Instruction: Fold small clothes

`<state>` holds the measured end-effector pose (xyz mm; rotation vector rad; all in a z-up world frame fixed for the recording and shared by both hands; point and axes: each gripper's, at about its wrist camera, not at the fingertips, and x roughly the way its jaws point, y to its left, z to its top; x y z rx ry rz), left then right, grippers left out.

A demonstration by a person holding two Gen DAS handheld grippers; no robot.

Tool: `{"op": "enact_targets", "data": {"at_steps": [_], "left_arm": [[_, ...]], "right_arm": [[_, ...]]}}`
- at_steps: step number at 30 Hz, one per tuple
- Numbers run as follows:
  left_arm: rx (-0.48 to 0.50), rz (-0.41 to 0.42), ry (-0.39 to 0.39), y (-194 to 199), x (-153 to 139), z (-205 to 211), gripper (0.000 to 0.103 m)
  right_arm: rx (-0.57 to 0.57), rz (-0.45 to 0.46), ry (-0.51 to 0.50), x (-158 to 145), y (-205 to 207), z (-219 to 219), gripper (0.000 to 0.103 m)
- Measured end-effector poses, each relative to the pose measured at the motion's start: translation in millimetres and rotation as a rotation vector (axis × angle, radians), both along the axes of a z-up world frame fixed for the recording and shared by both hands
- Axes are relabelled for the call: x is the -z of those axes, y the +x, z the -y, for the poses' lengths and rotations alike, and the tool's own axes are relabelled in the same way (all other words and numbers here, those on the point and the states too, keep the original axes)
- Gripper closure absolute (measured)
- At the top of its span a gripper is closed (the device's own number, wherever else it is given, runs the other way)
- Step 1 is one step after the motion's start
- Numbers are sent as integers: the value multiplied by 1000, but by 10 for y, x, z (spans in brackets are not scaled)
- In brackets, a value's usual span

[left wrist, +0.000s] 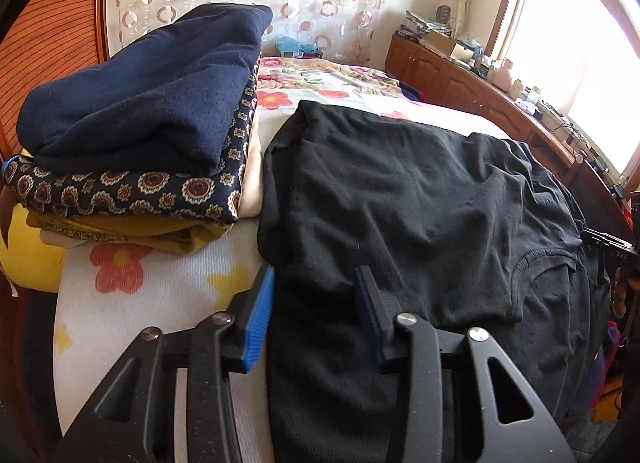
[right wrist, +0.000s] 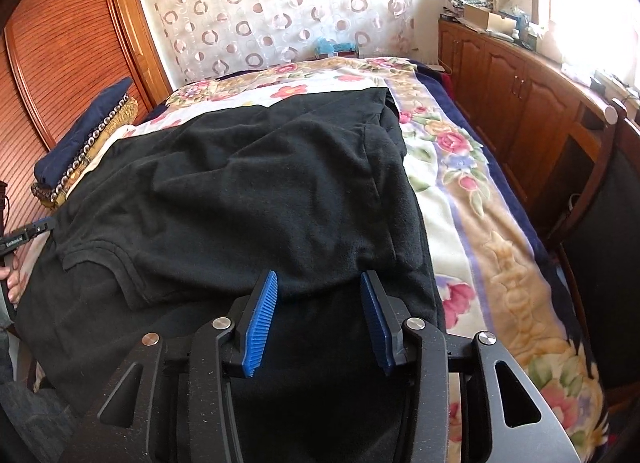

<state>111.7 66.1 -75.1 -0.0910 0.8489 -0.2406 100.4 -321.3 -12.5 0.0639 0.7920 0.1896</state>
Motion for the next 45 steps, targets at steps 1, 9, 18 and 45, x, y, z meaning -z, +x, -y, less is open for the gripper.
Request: {"op": "enact_targets", "data": {"at_steps": [1, 9, 18, 45], "left_arm": [[2, -3, 2, 17, 0, 4, 63], [20, 0, 40, 32, 12, 65, 90], [9, 134, 42, -257, -355, 74, 93], [98, 13, 124, -339, -74, 377, 87]], "right_arm": [[1, -1, 5, 4, 6, -2, 57], [23, 7, -11, 146, 104, -87, 58], [-48, 132, -107, 74, -156, -287, 100], [-21, 194, -76, -171, -337, -170, 100]]}}
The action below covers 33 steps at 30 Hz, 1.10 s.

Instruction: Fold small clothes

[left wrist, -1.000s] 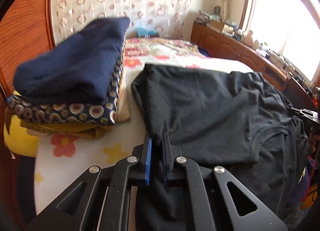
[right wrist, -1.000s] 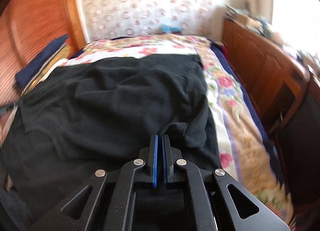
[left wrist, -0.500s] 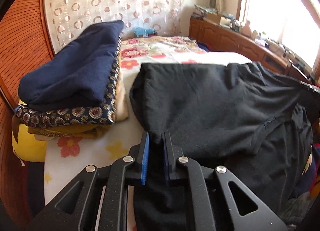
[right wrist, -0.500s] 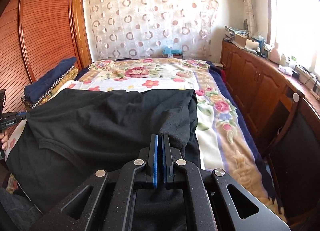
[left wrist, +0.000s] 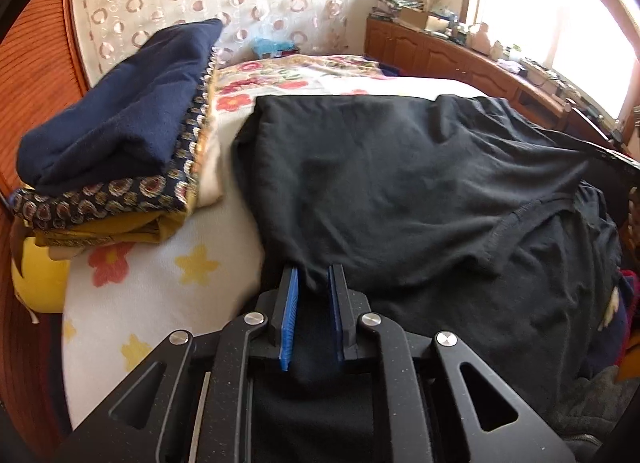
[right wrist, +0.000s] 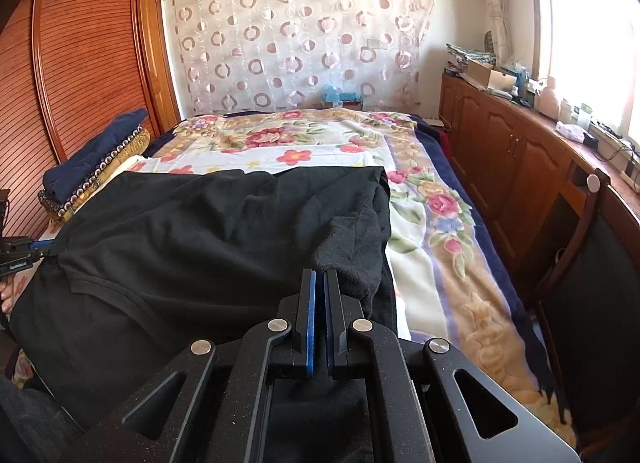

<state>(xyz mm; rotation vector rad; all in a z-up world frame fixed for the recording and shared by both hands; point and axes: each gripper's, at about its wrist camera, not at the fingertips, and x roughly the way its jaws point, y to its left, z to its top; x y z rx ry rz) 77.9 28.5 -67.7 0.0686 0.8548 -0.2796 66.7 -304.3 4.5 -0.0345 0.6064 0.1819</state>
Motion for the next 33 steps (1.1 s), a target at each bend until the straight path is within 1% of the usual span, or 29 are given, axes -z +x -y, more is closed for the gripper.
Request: {"op": "enact_targets", "data": {"at_steps": [3, 6, 8, 11, 18, 19, 20, 21, 22, 24, 25, 30, 33], "left_arm": [[2, -12, -3, -1, 26, 25, 87], [-42, -32, 9, 103, 64, -13, 87], [-50, -40, -25, 143, 56, -55, 83], [-63, -38, -41, 183, 45, -80, 77], [-90, -27, -95, 331, 46, -122, 77], [-85, -17, -106, 331, 46, -125, 84], [-83, -5, -108, 322, 39, -123, 98], [-87, 1, -108, 311, 25, -129, 99], [-89, 23, -113, 277, -16, -132, 100], [-96, 68, -120, 170, -132, -135, 101], [-95, 93, -137, 96, -217, -146, 101], [-83, 198, -174, -296, -597, -159, 101], [-80, 235, -188, -503, -737, -184, 101]], "right_arm": [[2, -6, 0, 22, 15, -14, 100], [4, -13, 3, 45, 36, -18, 100], [4, -16, 3, 50, 42, -14, 100], [3, -20, 2, 49, 49, -9, 100], [-1, -34, 4, 77, 67, 10, 100], [-3, -36, 3, 77, 68, 2, 100], [-3, -33, 1, 74, 64, -5, 100], [-7, -28, 3, 61, 58, -3, 100], [-9, -19, 7, 42, 44, -2, 100], [-14, 2, 14, -10, 9, 10, 100], [-12, 16, 16, -47, -21, 16, 100], [-26, 80, 28, -302, -223, 50, 100], [-34, 114, 24, -447, -398, 74, 100]]}}
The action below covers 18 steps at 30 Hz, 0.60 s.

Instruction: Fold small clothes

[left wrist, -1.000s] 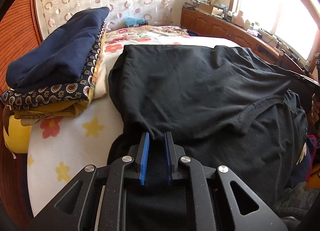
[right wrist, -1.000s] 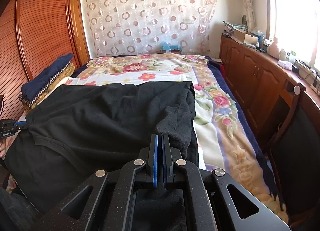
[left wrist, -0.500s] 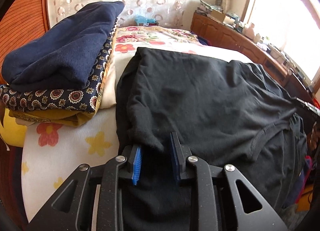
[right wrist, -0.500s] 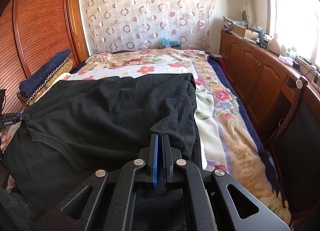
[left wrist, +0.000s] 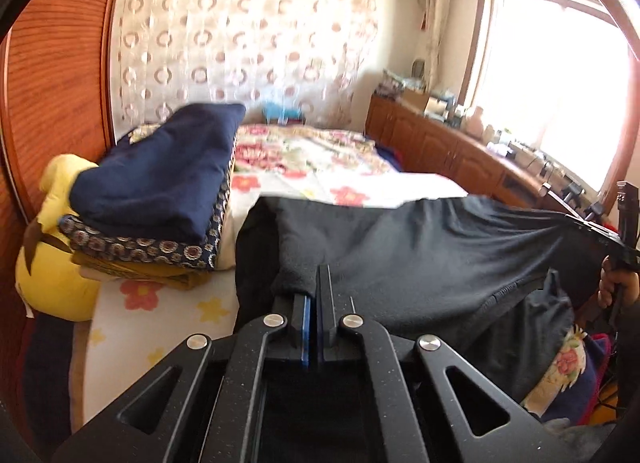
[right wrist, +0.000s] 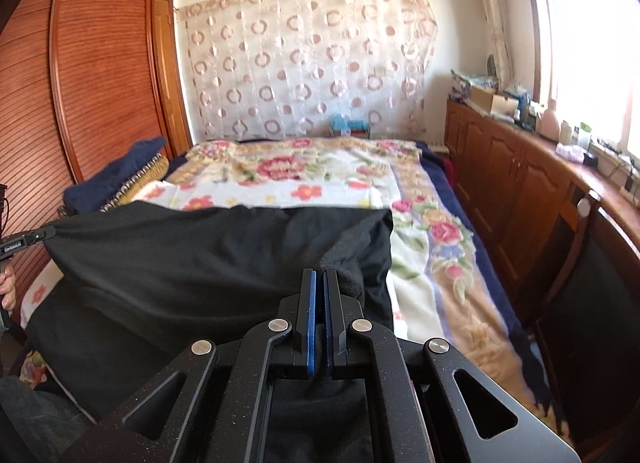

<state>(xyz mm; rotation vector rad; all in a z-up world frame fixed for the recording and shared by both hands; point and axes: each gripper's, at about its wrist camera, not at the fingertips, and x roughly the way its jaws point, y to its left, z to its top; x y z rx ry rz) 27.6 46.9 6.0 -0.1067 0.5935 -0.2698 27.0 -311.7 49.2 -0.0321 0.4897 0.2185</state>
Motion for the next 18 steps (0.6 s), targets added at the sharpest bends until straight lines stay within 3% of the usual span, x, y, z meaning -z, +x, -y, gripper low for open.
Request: {"op": "enact_targets", "data": {"at_steps": [3, 11, 18], "left_arm": [[7, 19, 8, -228, -51, 6, 101], [27, -54, 24, -610, 165, 61, 101], [16, -170, 52, -560, 525, 70, 98]], "right_arm": [[-15, 17, -10, -102, -190, 29, 100], [-23, -25, -80, -130, -685, 80, 100], [-15, -158, -92, 215, -712, 54, 100]]}}
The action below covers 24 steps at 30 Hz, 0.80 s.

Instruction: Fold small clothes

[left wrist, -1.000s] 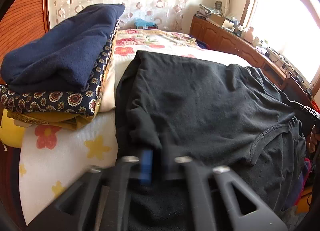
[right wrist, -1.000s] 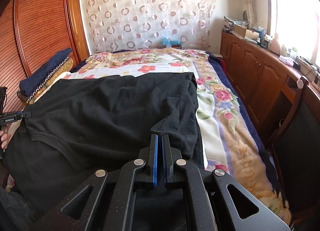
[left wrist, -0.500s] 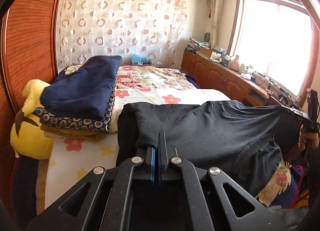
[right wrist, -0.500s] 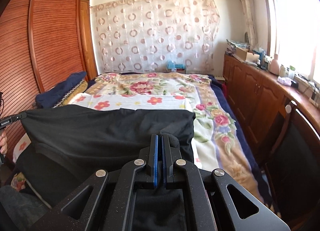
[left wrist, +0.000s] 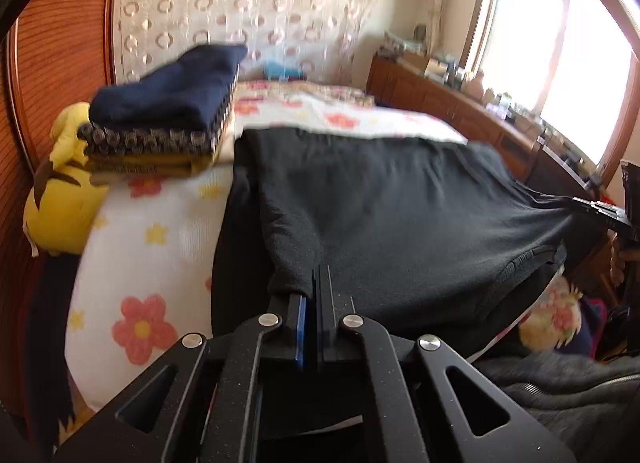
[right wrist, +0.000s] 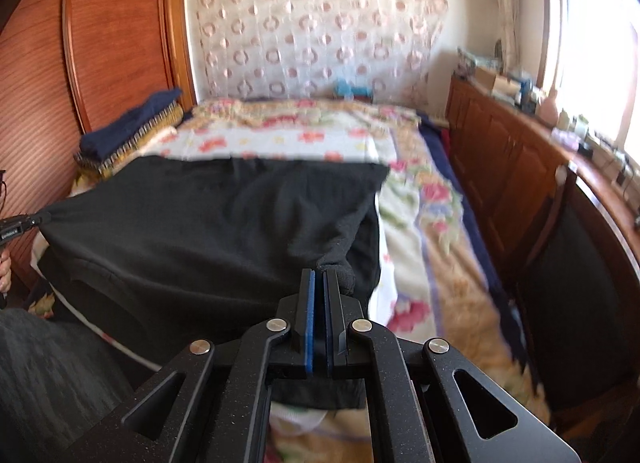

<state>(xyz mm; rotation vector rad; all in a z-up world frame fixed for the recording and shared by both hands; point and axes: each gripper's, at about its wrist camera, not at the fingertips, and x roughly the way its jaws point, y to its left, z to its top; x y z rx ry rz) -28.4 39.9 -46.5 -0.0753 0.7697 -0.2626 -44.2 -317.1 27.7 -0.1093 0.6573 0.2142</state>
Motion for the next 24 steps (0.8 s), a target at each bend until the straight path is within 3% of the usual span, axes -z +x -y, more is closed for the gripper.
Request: {"op": "enact_targets", "data": {"at_steps": [3, 8, 11, 13, 16, 18, 19, 24], "left_arm": [[-1, -13, 26, -53, 40, 37, 94], [4, 3, 61, -94, 15, 97, 85], [23, 10, 56, -136, -22, 116, 69], [31, 7, 50, -153, -41, 104, 66], [33, 10, 61, -182, -61, 87, 62], [15, 16, 77, -179, -59, 72, 46], [5, 24, 89, -181, -61, 65, 32], [-17, 39, 87, -189, -88, 9, 27]], "right_arm": [[13, -37, -15, 104, 81, -49, 100], [-9, -20, -76, -25, 74, -189, 96], [-18, -10, -79, -100, -5, -174, 96], [-11, -3, -85, -110, -62, -157, 96], [-8, 5, -79, -154, -115, -128, 88], [-2, 19, -76, -178, -126, -140, 83], [-1, 23, -72, -178, -133, -146, 80], [-40, 64, -37, -161, -103, -313, 79]]}}
